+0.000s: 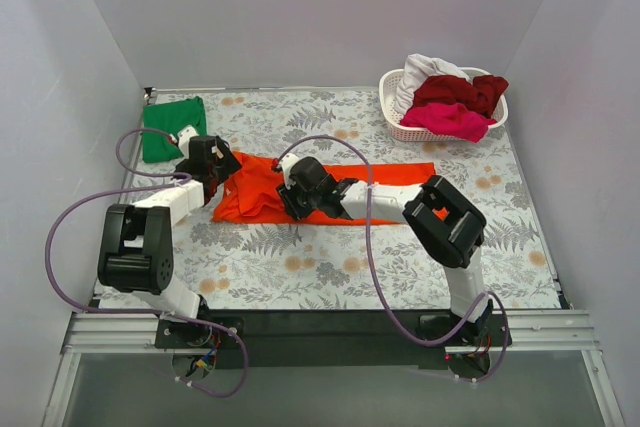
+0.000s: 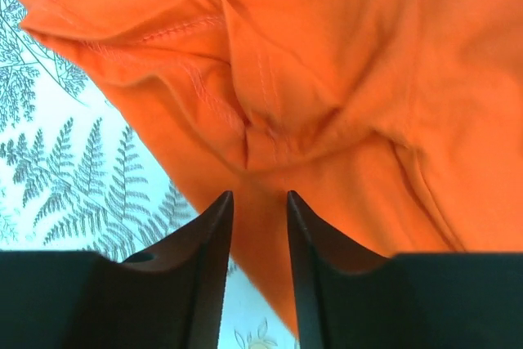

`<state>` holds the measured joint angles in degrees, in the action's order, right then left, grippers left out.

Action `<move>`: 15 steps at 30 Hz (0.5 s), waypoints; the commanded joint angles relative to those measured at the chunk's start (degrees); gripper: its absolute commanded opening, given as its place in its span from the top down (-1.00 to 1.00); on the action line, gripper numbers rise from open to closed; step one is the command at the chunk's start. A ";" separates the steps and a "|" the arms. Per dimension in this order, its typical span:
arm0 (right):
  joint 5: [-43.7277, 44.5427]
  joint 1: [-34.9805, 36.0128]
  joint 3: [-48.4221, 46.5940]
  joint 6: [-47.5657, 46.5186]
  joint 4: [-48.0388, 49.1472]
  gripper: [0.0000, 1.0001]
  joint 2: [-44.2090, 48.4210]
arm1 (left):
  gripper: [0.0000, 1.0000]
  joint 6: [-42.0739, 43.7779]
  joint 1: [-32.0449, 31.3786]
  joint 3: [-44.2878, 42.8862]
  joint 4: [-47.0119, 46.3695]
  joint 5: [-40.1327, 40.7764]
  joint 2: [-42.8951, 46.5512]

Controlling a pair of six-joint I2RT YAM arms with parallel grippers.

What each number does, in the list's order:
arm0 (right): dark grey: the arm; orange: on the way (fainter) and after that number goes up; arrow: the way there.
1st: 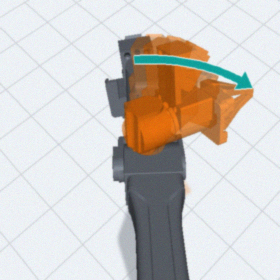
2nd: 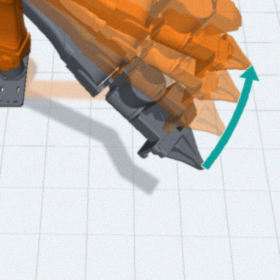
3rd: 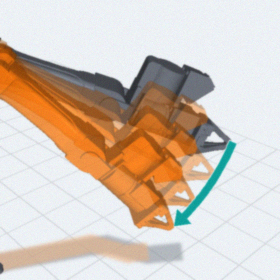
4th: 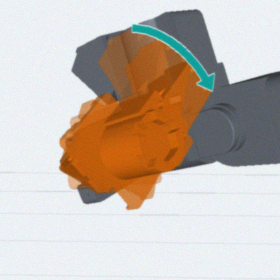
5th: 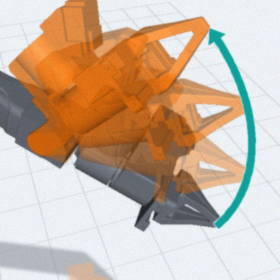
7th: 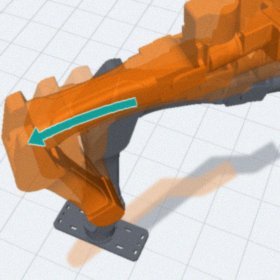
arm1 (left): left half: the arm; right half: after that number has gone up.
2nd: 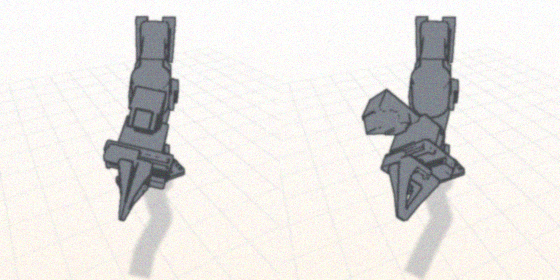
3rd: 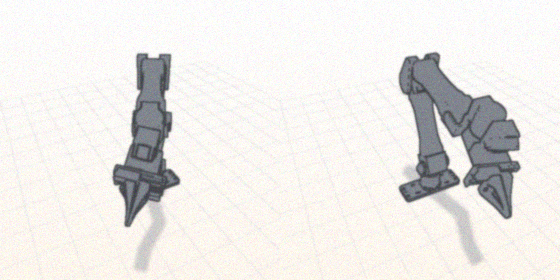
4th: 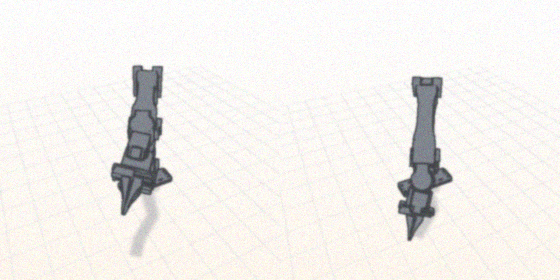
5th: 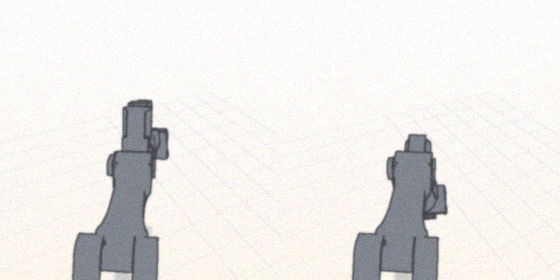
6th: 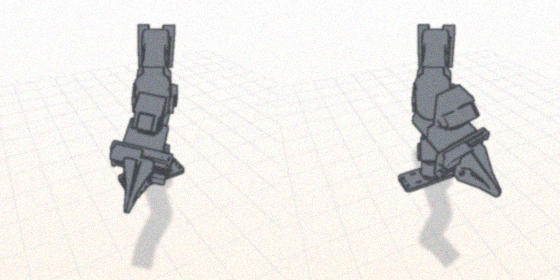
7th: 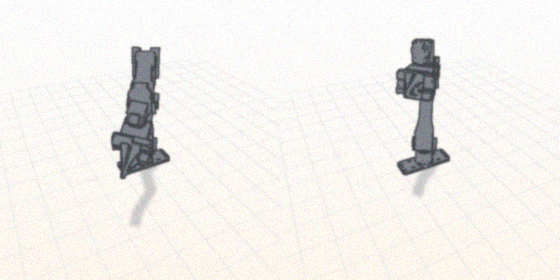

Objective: Fold and stack the t-shirts
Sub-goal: Fold the tshirt

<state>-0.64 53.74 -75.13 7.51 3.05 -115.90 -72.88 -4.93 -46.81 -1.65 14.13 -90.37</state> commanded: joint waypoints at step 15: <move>12.34 -7.93 16.68 3.39 2.05 0.21 24.57 | -0.49 7.93 -3.60 -17.08 2.78 8.37 -12.36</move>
<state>10.15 49.54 -60.16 9.08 3.68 -93.12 -68.01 -7.27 -60.31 -0.82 19.11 -101.27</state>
